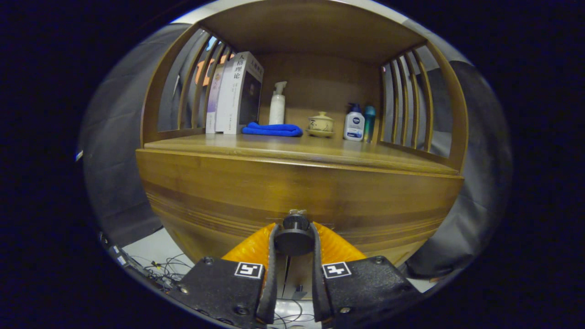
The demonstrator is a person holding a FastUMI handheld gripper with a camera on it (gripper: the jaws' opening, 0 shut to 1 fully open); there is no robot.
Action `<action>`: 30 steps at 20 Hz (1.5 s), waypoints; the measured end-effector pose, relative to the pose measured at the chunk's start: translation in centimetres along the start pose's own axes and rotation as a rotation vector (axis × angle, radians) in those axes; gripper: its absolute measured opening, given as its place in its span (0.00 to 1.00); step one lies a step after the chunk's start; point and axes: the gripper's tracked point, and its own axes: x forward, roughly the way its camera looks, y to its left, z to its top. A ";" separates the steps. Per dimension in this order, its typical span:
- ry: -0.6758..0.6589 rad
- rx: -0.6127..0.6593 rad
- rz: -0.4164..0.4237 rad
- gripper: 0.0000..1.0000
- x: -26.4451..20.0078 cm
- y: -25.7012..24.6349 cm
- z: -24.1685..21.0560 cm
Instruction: Pull open the drawer, take out the items inside it, and place them on the countertop above the cabinet.
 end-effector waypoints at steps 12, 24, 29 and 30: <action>-0.013 -0.004 0.028 0.34 -5.0 0.0 -1.9; -0.036 0.013 0.055 0.34 -10.3 0.1 -4.0; -0.035 0.027 0.065 0.34 -12.3 0.2 -4.9; -0.035 0.032 0.067 0.34 -12.3 0.3 -5.0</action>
